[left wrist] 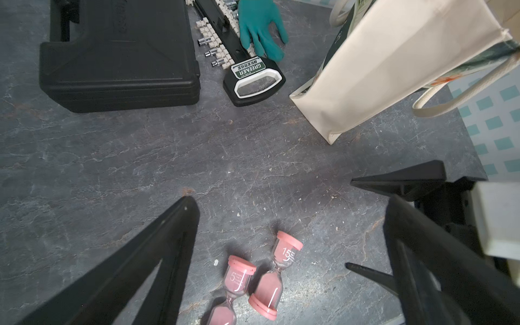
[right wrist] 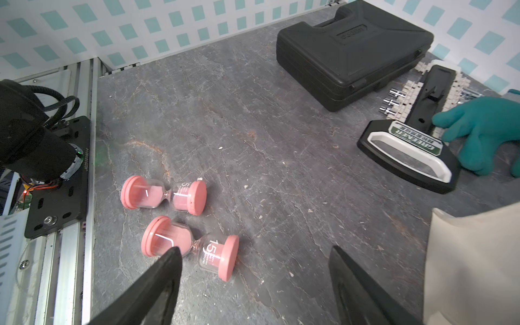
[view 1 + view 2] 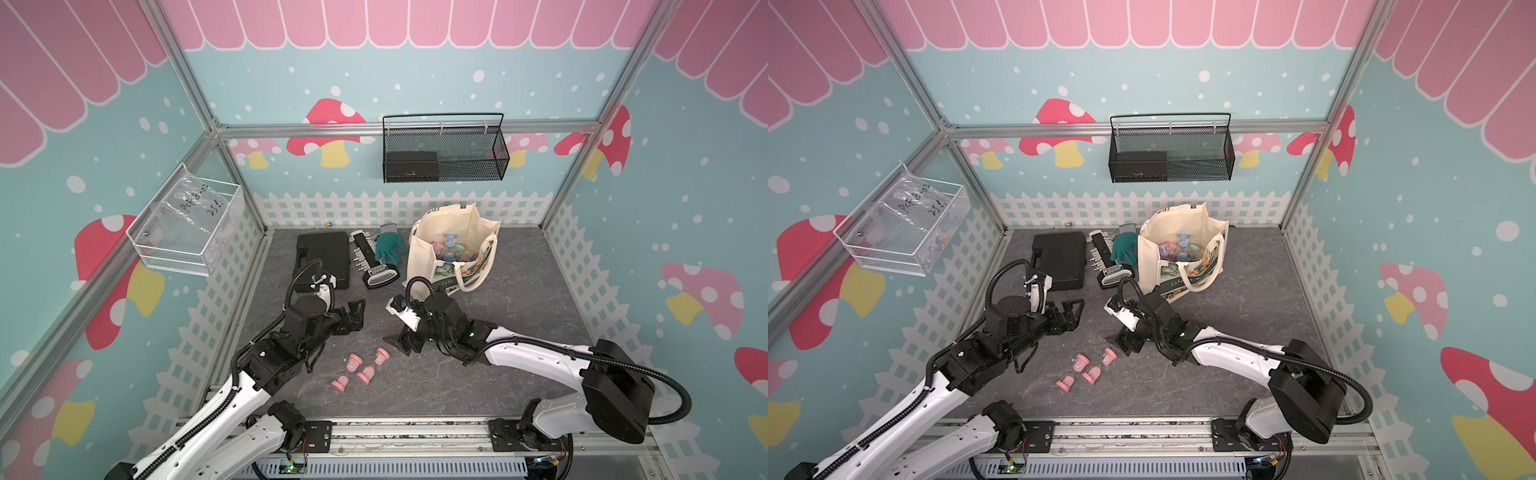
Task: Put the hourglass into the canvas bag
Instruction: Pick up the hourglass from the center of the board.
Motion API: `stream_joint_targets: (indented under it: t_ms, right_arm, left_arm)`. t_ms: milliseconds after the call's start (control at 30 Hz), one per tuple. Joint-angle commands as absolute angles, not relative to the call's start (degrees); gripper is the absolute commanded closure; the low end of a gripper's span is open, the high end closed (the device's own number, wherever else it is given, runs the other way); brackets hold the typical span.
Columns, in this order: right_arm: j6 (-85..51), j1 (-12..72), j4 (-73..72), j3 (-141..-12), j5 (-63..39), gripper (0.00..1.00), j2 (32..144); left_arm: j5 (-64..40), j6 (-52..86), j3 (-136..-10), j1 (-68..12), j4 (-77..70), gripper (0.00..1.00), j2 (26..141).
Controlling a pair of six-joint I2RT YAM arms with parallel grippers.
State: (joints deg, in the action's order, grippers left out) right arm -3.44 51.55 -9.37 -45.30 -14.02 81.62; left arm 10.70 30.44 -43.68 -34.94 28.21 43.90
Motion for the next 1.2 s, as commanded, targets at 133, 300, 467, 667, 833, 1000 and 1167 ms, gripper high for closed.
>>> stream_joint_targets:
  t_ms: [133,300,467,667,833,1000,1167]
  right_arm:
    - [-2.41,53.16,-18.77,-41.08,-17.37,0.16,84.41]
    - [-1.22,53.87,-21.64,-40.26,-19.24,0.16,87.79]
    - [0.85,55.32,-23.46,-41.1,-18.38,0.15,92.1]
    - [3.86,56.4,-24.98,-42.47,-18.74,0.15,96.76]
    - [5.61,56.73,-24.74,-44.02,-19.98,0.16,100.04]
    - [6.88,56.87,-24.71,-45.13,-20.18,0.16,102.2]
    - [8.31,57.02,-24.66,-46.39,-21.26,0.17,104.31]
  left_arm:
    - [12.46,32.65,-42.02,-34.61,30.48,0.01,41.27]
    - [13.07,32.96,-41.85,-34.59,31.91,0.01,40.2]
    - [13.69,33.18,-41.54,-34.54,33.04,0.01,39.04]
    - [14.23,33.31,-41.57,-34.52,34.58,0.01,37.76]
    - [14.58,33.22,-41.57,-34.48,35.61,0.01,36.76]
    - [14.85,33.3,-41.24,-34.48,35.88,0.01,36.07]
    - [14.81,33.16,-41.31,-34.46,36.27,0.01,36.04]
